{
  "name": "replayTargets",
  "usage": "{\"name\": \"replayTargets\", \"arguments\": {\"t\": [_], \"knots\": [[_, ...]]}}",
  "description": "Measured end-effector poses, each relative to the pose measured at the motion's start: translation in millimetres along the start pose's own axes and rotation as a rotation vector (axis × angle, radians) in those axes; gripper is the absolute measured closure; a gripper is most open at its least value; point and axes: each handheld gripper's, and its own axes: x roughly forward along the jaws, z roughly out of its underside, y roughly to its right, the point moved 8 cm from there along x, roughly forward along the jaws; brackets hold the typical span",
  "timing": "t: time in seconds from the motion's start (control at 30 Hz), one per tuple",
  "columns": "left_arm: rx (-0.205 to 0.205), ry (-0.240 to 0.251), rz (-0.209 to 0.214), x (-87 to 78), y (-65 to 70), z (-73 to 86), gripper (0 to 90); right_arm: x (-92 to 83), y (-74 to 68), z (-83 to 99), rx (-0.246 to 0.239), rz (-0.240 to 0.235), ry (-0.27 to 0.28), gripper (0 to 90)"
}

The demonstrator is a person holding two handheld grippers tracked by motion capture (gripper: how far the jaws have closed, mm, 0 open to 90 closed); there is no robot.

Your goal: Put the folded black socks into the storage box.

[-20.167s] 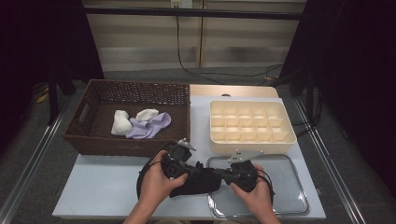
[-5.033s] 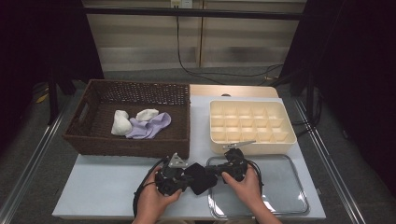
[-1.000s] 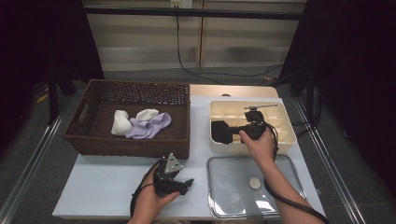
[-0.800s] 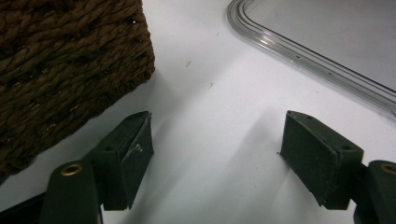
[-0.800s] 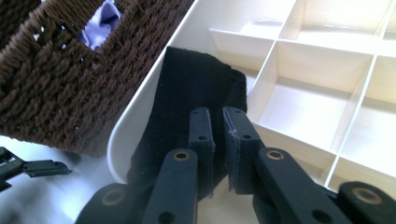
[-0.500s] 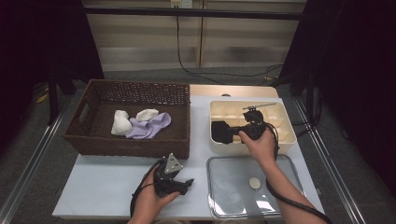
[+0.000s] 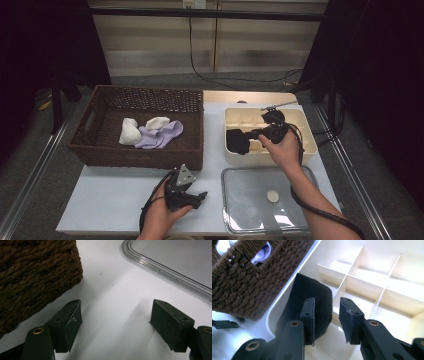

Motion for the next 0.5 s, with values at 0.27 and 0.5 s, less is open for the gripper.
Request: {"name": "replayTargets", "arguments": {"t": [0.27, 0.5], "knots": [[-0.012, 0.013, 0.000, 0.9, 0.7, -0.8, 24.7, -3.3, -9.2, -12.0, -0.086, 0.017, -0.078, 75.9], [-0.006, 0.012, -0.002, 0.7, 0.1, -0.8, 24.6, -5.9, -15.7, -22.2, -0.116, 0.030, -0.162, 84.5]]}}
